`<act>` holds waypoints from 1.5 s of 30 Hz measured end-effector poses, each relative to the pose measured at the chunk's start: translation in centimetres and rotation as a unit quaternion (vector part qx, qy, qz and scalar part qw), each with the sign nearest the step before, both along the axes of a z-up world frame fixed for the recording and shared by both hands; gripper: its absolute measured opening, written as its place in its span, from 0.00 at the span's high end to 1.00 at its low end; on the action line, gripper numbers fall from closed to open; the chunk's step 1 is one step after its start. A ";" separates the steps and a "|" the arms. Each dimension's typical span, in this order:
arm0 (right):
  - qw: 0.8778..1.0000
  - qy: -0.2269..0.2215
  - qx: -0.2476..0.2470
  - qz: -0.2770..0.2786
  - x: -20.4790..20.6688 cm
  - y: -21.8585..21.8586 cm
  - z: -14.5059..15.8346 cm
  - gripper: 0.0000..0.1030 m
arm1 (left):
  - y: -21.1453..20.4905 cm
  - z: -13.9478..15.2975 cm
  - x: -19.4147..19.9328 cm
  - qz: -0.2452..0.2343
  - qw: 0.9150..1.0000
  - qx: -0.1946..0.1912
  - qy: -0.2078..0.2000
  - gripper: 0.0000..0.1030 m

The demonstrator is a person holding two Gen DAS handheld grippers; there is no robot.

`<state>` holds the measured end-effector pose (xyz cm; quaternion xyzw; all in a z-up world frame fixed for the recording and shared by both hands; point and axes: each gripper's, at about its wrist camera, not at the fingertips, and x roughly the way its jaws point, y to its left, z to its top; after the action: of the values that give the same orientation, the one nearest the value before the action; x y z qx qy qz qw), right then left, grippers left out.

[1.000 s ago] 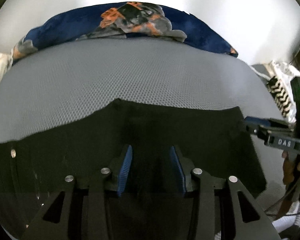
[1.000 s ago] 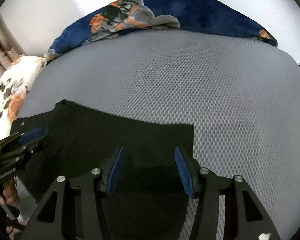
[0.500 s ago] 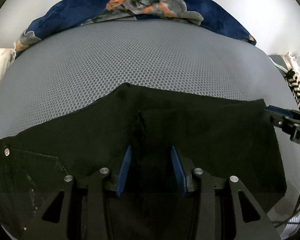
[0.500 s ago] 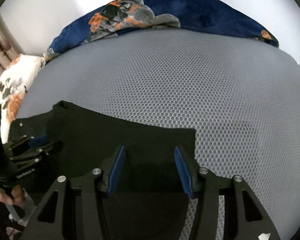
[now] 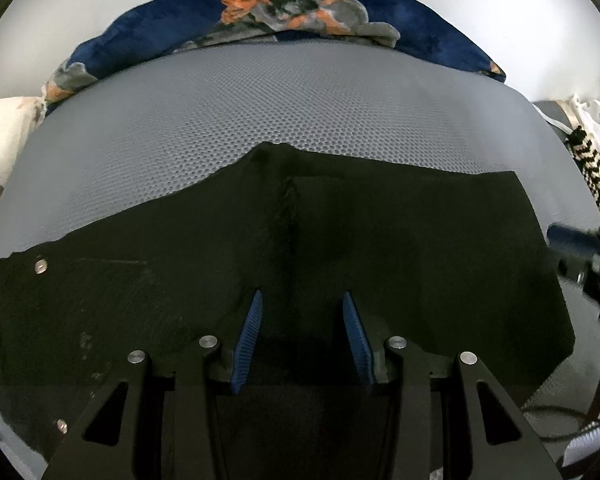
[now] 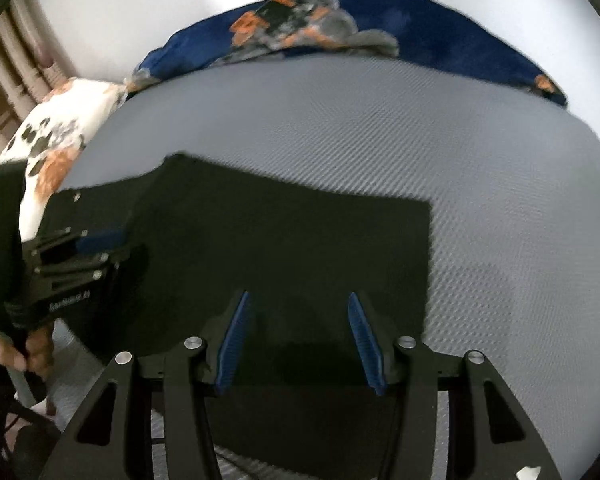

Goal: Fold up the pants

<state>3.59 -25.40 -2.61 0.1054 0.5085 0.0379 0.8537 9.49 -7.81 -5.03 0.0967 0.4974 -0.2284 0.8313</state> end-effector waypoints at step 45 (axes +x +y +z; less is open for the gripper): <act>0.991 0.035 0.097 0.081 5.0 15.3 1.3 0.48 | 31.1 -2.1 5.0 0.112 0.964 -0.204 0.128 0.38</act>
<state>8.61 -10.13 -1.36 0.1471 0.5386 0.1522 0.8156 14.51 23.30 -7.13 -0.1614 0.5501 -0.2406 0.7832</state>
